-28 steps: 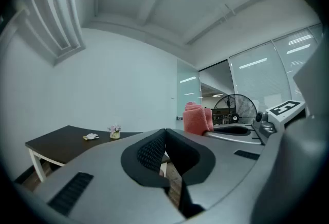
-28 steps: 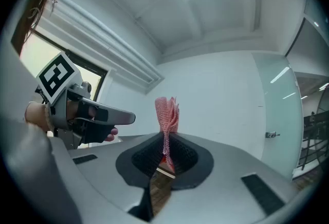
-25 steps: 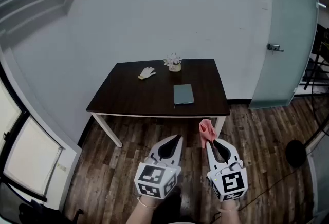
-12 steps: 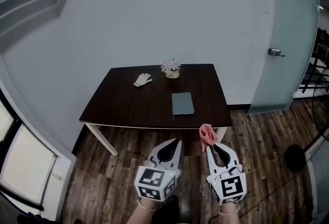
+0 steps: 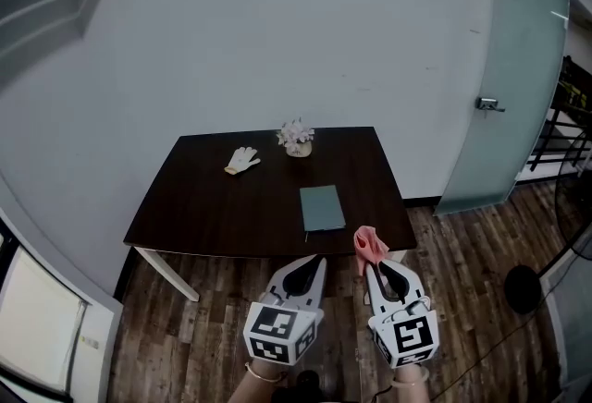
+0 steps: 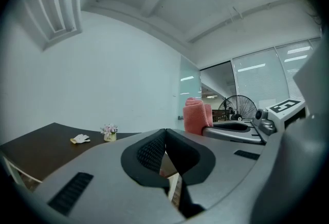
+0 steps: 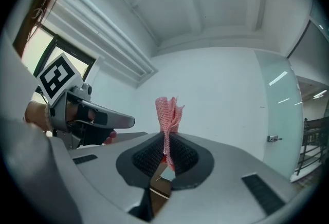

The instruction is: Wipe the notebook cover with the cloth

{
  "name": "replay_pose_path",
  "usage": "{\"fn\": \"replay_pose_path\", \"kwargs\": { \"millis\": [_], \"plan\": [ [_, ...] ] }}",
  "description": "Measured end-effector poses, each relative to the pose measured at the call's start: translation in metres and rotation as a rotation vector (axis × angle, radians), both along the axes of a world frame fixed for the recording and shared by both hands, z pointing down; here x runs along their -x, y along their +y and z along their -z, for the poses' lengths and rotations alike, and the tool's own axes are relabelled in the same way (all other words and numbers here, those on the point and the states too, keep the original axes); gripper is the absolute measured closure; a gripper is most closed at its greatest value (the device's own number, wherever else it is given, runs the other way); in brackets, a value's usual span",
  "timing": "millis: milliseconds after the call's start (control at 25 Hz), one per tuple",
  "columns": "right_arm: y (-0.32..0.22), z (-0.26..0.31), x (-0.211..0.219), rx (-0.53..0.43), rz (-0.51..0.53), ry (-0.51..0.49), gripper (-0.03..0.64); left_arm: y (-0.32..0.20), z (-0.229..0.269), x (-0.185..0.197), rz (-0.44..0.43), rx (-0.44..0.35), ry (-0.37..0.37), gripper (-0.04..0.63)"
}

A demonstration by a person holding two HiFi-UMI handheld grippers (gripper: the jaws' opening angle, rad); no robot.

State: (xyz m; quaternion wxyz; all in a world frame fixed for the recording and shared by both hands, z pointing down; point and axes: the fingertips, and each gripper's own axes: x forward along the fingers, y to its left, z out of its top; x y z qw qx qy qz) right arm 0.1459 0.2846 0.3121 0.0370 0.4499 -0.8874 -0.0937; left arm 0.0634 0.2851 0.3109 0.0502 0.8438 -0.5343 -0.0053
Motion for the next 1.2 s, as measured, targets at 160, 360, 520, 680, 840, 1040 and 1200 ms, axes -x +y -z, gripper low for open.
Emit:
{"fn": "replay_pose_path", "kwargs": {
  "millis": [160,360,520,680,840,1040,1200],
  "plan": [
    [-0.035,-0.002,0.016,-0.018,-0.028,-0.009,0.589,-0.032,-0.004,0.014,-0.033,0.014,0.002,0.577],
    [-0.066,-0.004,0.033,-0.005,-0.054,0.005,0.589,-0.063,-0.013,0.031,-0.055,0.031,0.012,0.577],
    [-0.092,-0.008,0.042,0.01,-0.062,0.009,0.589,-0.087,-0.021,0.042,-0.061,0.053,0.02,0.577],
    [-0.114,-0.006,0.052,0.048,-0.086,0.037,0.589,-0.11,-0.029,0.051,-0.065,0.07,0.038,0.577],
    [-0.14,-0.011,0.061,0.055,-0.072,0.059,0.589,-0.137,-0.035,0.057,-0.064,0.08,0.05,0.577],
    [-0.179,-0.018,0.069,0.07,-0.063,0.063,0.588,-0.175,-0.041,0.063,-0.063,0.091,0.05,0.577],
    [-0.215,-0.027,0.073,0.086,-0.058,0.062,0.588,-0.209,-0.048,0.066,-0.06,0.109,0.041,0.577]
  ]
}}
